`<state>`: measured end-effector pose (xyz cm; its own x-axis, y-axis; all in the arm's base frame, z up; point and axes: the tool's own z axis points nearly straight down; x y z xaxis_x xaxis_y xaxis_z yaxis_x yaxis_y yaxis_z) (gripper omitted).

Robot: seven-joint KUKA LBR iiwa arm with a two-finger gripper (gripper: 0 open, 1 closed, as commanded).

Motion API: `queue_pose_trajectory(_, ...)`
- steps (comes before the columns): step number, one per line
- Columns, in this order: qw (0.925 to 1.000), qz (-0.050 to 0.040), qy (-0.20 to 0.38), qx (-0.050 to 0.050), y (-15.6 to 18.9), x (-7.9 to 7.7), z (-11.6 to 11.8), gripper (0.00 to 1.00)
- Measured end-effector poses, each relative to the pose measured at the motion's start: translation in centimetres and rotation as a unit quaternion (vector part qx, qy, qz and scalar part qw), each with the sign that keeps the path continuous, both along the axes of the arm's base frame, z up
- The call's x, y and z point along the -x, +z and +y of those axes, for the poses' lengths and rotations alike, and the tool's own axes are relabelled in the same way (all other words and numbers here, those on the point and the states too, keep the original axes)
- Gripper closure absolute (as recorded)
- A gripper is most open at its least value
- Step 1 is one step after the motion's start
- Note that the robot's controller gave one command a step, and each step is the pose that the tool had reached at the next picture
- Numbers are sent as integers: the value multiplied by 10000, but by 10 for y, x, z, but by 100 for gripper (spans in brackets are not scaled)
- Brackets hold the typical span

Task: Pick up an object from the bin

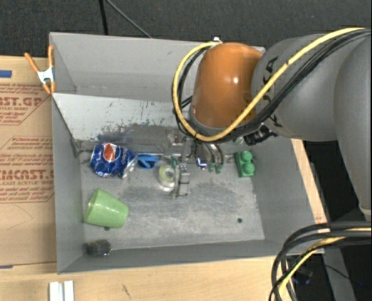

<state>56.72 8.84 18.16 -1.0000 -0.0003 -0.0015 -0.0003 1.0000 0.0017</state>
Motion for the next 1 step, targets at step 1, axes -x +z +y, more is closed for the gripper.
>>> queue_pose_trajectory(1,9980,34,-634,8,-96,-21,-5,0)
